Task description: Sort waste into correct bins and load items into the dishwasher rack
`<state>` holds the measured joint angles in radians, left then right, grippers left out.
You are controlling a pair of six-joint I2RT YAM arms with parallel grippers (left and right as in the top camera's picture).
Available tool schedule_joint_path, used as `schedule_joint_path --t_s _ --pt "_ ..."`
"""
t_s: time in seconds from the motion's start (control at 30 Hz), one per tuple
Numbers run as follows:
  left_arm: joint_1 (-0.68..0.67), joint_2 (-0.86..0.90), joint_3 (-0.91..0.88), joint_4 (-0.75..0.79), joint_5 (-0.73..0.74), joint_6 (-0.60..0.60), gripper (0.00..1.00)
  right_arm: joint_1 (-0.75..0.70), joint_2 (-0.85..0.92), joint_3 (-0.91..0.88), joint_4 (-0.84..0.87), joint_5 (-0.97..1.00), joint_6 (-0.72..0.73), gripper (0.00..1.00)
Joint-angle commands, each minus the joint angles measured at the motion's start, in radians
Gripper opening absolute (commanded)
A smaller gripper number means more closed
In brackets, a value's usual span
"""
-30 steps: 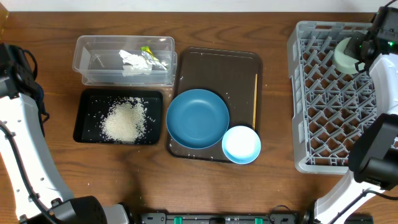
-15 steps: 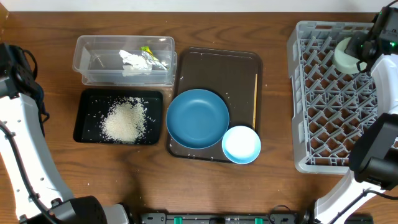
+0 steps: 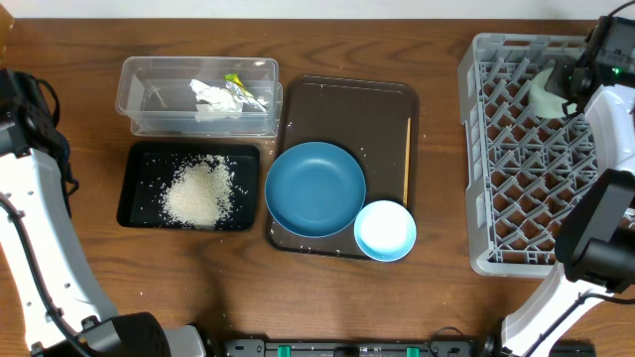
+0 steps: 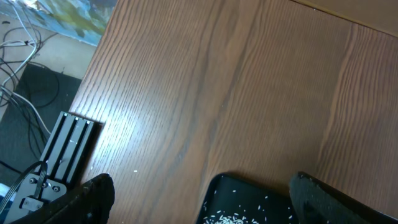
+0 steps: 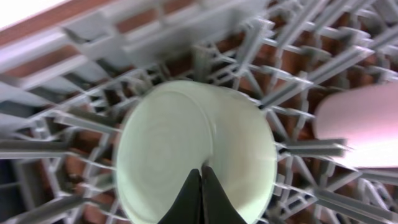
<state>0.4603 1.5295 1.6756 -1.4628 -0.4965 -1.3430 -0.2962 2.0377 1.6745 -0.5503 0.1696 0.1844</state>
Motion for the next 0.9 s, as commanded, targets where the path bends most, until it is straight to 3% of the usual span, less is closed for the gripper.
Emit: schedule_joint_path --t_s 0.0,0.4,0.67,0.87 --pt "0.004 -0.007 0.002 -0.006 -0.008 -0.016 0.92 -0.005 0.009 0.021 -0.020 0.119 -0.006 0.01" --pt "0.004 -0.007 0.002 -0.006 -0.008 -0.016 0.92 -0.008 0.008 0.062 -0.094 0.148 -0.006 0.01" --pt "0.004 -0.007 0.002 -0.006 -0.008 -0.016 0.92 0.004 0.010 0.062 -0.019 -0.256 -0.044 0.01" --pt "0.004 -0.007 0.002 -0.006 -0.008 -0.016 0.92 0.006 0.019 0.055 -0.023 -0.142 -0.032 0.01"
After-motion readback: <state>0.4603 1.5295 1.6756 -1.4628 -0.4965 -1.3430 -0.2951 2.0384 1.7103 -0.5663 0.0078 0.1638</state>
